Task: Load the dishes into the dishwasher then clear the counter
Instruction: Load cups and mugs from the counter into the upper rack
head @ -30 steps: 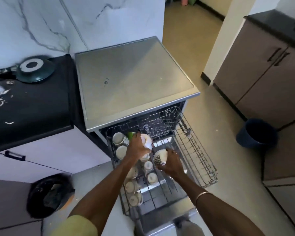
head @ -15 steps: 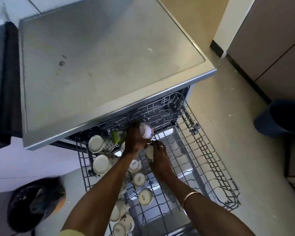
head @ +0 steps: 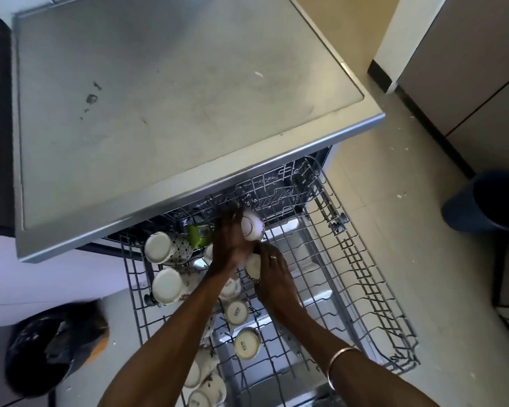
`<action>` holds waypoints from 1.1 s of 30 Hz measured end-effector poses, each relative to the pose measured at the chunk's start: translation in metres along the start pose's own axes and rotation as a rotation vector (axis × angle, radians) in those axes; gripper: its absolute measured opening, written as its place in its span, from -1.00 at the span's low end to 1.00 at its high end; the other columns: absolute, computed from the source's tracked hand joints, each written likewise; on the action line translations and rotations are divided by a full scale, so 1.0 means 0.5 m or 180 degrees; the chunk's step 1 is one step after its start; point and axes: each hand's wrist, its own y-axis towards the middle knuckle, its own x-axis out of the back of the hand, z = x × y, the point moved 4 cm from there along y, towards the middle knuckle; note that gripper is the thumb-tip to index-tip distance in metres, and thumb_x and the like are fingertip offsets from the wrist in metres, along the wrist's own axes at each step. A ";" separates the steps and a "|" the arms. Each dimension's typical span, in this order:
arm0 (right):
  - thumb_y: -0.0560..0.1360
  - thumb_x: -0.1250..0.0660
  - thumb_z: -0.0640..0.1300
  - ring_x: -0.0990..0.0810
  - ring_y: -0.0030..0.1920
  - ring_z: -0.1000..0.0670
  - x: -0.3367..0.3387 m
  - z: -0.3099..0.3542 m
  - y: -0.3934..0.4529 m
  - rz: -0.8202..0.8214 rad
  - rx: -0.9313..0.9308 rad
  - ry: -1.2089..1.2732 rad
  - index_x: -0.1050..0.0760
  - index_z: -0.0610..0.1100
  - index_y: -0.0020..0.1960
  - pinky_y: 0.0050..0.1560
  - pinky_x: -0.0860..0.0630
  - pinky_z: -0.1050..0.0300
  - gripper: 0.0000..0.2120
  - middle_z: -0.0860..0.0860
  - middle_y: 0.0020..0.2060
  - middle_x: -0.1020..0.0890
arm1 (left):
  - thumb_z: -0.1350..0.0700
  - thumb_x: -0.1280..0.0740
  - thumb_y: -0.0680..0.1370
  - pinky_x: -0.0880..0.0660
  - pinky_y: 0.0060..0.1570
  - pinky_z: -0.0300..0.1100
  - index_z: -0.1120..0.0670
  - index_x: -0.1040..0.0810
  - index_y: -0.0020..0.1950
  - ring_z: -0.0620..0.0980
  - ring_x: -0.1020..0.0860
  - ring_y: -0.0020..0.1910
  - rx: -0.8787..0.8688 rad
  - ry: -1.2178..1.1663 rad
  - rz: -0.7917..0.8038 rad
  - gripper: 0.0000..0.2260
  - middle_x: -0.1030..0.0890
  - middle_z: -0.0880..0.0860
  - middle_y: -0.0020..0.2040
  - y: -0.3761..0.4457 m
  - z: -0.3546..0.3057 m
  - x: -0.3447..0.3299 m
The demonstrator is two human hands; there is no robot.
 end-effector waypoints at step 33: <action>0.60 -0.17 0.06 -0.30 0.41 -0.27 0.177 0.075 -0.123 0.0021 -0.0689 0.0288 -0.18 -0.17 0.50 0.40 -0.30 -0.14 -0.45 -0.25 0.42 -0.33 | 0.08 -0.08 0.67 -0.40 0.36 0.00 0.18 -0.34 0.49 0.18 -0.43 0.36 -0.0002 -0.0300 -0.0008 -0.60 -0.45 0.22 0.40 -0.269 -0.032 0.124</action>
